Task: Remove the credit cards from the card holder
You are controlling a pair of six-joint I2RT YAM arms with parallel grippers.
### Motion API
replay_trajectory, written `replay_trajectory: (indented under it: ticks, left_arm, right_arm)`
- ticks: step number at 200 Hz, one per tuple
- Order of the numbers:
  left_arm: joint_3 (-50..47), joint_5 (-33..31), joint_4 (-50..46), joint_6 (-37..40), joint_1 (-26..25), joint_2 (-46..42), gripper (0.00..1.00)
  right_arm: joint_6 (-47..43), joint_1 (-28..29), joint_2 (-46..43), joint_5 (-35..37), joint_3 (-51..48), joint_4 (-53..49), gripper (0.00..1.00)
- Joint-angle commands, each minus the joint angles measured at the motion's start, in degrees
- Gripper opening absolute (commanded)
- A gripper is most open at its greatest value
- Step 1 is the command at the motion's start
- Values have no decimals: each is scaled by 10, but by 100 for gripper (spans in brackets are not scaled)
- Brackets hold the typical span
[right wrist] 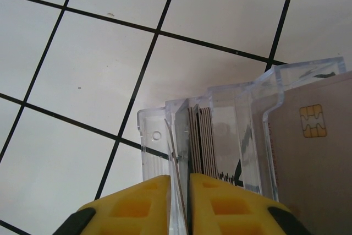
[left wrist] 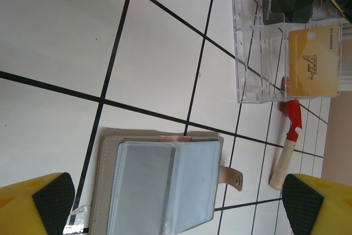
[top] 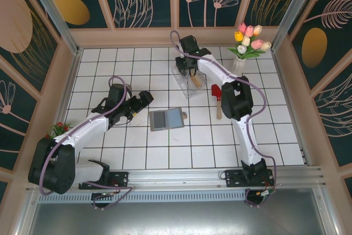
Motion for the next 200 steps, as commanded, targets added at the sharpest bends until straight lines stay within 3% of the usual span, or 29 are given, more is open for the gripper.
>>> replay_trajectory:
  ticks: [1,98,200]
  left_arm:
    - [-4,6,-1,11,4,-4,98]
    - [-7,6,1,11,5,-3,99]
    - [-7,7,3,12,4,-1,99]
  right_arm:
    - [-4,-4,13,8,19,-15,15]
    - [-21,7,-15,58,18,-26,10]
    - [-24,15,-56,58,-11,-10,10]
